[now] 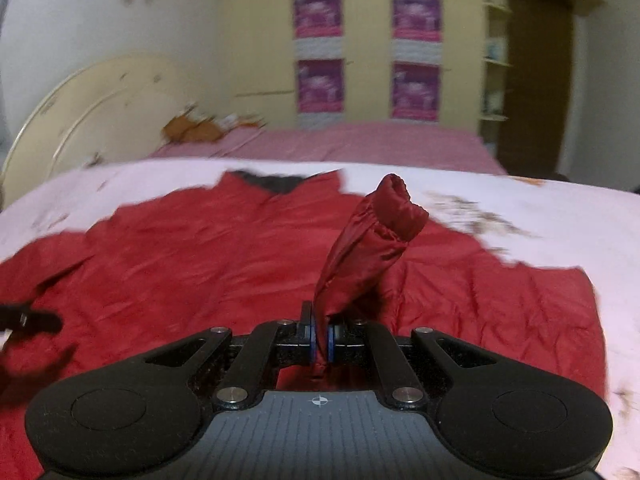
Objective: Fold large clothes
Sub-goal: 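Lift the sleeve with the right tool and fold it across the jacket body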
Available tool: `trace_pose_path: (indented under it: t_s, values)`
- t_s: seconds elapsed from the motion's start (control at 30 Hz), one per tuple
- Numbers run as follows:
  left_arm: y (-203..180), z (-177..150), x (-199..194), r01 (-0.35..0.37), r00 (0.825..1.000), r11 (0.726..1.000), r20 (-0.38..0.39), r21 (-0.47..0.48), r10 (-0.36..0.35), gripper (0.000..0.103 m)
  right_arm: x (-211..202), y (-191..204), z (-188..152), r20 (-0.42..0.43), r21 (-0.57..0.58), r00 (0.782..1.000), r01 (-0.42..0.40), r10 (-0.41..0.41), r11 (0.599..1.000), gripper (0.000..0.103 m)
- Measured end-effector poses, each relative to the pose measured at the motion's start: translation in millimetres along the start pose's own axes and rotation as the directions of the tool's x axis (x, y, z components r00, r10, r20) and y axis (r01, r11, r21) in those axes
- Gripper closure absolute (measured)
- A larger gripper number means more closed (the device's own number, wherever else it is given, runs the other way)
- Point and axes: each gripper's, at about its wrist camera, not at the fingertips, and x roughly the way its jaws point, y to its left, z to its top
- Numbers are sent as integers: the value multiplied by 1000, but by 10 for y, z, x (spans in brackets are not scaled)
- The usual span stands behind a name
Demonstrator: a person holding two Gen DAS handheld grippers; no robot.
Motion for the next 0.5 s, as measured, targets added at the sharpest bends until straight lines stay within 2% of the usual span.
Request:
trace_pose_path:
  t_s: [0.1,0.13,0.2,0.37,0.4,0.43,0.47,0.5]
  values:
    - [133,25,-22,17,1000,1000,1,-10,-17,16,211,304,-34,-38,-34,998,-52,51,998,98]
    - [166,28,-34,17,1000,1000,4,-13,-17,10,322,415,-32,-49,-47,997,-65,62,997,98]
    - [242,43,-67,9,1000,1000,15,-25,-9,3,525,643,-8,-69,-82,995,-83,78,993,98]
    - [387,85,-127,13,1000,999,29,-47,-12,2,692,1038,-72,-71,-150,995,-83,73,985,97]
    - [394,91,-129,14,999,999,31,-49,-12,2,709,1099,-83,-76,-170,994,-87,76,982,92]
    - [398,99,-129,19,999,999,32,-50,-17,1,702,1148,-98,-68,-184,994,-94,83,978,67]
    - [393,104,-126,25,999,998,33,-50,-23,1,693,1191,-74,-48,-191,995,-94,86,977,33]
    - [389,100,-129,33,999,998,33,-50,-31,1,637,1210,-79,-9,-204,996,-90,90,975,26]
